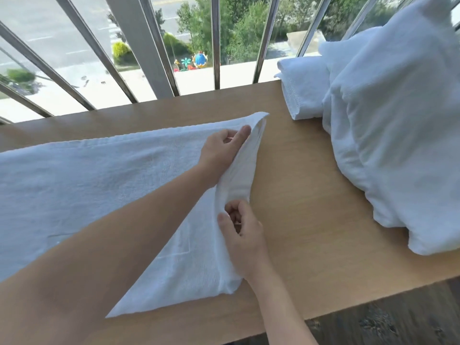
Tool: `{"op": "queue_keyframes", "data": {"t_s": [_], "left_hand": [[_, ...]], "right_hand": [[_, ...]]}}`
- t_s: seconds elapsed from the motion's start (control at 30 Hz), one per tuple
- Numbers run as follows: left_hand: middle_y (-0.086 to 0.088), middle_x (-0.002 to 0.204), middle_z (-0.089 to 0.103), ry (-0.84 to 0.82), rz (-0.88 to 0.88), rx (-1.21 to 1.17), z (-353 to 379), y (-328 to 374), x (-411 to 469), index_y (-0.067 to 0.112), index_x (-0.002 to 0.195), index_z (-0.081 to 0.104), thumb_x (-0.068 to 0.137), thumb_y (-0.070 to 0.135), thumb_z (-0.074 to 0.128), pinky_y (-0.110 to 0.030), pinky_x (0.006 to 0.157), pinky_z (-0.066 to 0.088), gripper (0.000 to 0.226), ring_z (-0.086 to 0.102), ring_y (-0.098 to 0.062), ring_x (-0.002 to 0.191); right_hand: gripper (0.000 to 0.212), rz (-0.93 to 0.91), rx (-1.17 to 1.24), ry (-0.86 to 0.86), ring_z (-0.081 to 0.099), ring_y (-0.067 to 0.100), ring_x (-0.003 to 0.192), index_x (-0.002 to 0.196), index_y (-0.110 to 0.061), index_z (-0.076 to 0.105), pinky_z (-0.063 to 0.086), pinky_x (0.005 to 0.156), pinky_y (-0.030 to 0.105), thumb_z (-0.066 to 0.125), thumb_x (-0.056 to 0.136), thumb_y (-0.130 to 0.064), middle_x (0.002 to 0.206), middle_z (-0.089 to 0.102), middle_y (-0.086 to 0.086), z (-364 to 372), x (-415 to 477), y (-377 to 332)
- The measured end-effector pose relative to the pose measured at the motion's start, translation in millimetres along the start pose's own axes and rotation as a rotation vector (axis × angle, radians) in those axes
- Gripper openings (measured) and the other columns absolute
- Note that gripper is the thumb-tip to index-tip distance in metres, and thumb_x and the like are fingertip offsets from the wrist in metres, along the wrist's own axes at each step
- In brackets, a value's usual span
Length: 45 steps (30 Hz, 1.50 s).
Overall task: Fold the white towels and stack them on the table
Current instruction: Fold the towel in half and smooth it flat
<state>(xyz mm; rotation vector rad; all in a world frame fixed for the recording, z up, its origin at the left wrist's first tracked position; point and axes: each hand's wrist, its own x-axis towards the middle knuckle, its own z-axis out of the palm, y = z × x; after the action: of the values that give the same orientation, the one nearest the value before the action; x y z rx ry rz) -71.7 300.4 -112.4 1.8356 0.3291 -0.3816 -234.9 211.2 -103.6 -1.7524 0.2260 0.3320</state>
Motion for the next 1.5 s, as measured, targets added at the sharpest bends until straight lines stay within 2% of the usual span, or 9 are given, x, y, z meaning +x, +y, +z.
{"op": "queue_keyframes", "data": {"t_s": [0.13,0.23,0.37,0.53,0.8,0.97,1.03,1.37,1.5], "left_hand": [[0.011,0.069,0.055,0.040,0.001,-0.184,-37,-7,0,0.012,0.084,0.065,0.090,0.064,0.060,-0.023,0.069,0.041,0.053,0.052,-0.007,0.067],[0.018,0.067,0.059,0.091,0.022,-0.165,-60,-14,-4,0.018,0.092,0.068,0.081,0.065,0.071,-0.018,0.062,0.044,0.048,0.054,0.000,0.060],[0.004,0.089,0.074,0.140,0.038,-0.038,-84,-22,-13,0.017,0.097,0.069,0.070,0.057,0.085,-0.027,0.070,0.057,0.051,0.070,-0.011,0.081],[0.010,0.100,0.072,0.246,0.082,0.048,-133,-32,-31,0.023,0.111,0.067,0.078,0.049,0.082,-0.034,0.083,0.055,0.044,0.067,-0.010,0.093],[0.003,0.095,0.076,0.354,0.099,-0.163,-253,-57,-93,0.028,0.102,0.072,0.082,0.038,0.082,-0.052,0.084,0.058,0.024,0.073,-0.022,0.091],[-0.002,0.093,0.076,0.374,0.175,-0.337,-342,-76,-129,0.026,0.094,0.072,0.080,0.039,0.082,-0.045,0.074,0.062,0.021,0.074,-0.025,0.086],[0.000,0.092,0.077,0.354,0.198,-0.394,-378,-85,-137,0.025,0.094,0.073,0.081,0.035,0.082,-0.036,0.069,0.059,0.019,0.074,-0.019,0.084],[0.000,0.089,0.075,0.282,0.130,-0.429,-517,-162,-116,0.019,0.096,0.070,0.082,0.027,0.081,-0.037,0.073,0.058,0.019,0.071,-0.017,0.080],[-0.003,0.110,0.068,0.363,0.045,-0.231,-536,-203,-99,0.015,0.124,0.047,0.084,0.026,0.082,-0.032,0.077,0.057,0.055,0.067,-0.018,0.093]], "right_hand": [[0.015,0.023,-0.041,-0.111,0.055,-0.001,0.074,0.093,-0.040,0.055,0.045,0.065,0.018,0.058,0.086,-0.053,0.081,0.058,-0.024,18,1,-6],[0.020,0.016,-0.130,-0.213,0.059,-0.002,0.089,0.098,-0.043,0.054,0.047,0.072,0.017,0.058,0.086,-0.059,0.096,0.060,-0.027,33,2,-14],[0.016,-0.027,-0.183,-0.303,0.057,-0.001,0.084,0.093,-0.043,0.052,0.045,0.069,0.019,0.058,0.085,-0.055,0.090,0.059,-0.025,61,0,-26],[0.011,-0.082,-0.174,-0.391,0.057,0.000,0.074,0.083,-0.042,0.053,0.046,0.063,0.017,0.060,0.083,-0.051,0.081,0.061,-0.022,102,-6,-42],[0.012,-0.062,-0.135,-0.609,0.052,-0.002,0.065,0.078,-0.032,0.060,0.044,0.062,0.015,0.068,0.087,-0.033,0.071,0.059,-0.017,193,-25,-78],[0.010,-0.056,-0.157,-0.735,0.055,0.002,0.071,0.084,-0.019,0.068,0.044,0.066,0.017,0.069,0.090,-0.027,0.074,0.061,-0.011,261,-31,-111],[0.012,-0.071,-0.167,-0.743,0.053,0.002,0.068,0.082,-0.015,0.067,0.041,0.064,0.016,0.070,0.090,-0.023,0.072,0.059,-0.013,293,-36,-122],[0.015,-0.031,-0.247,-0.618,0.055,0.000,0.067,0.081,-0.021,0.067,0.045,0.064,0.019,0.071,0.085,-0.035,0.073,0.063,-0.009,456,-47,-123],[0.018,0.027,-0.427,-0.507,0.051,0.002,0.063,0.078,-0.026,0.057,0.041,0.061,0.023,0.066,0.086,-0.039,0.067,0.054,-0.014,496,-50,-96]]}}
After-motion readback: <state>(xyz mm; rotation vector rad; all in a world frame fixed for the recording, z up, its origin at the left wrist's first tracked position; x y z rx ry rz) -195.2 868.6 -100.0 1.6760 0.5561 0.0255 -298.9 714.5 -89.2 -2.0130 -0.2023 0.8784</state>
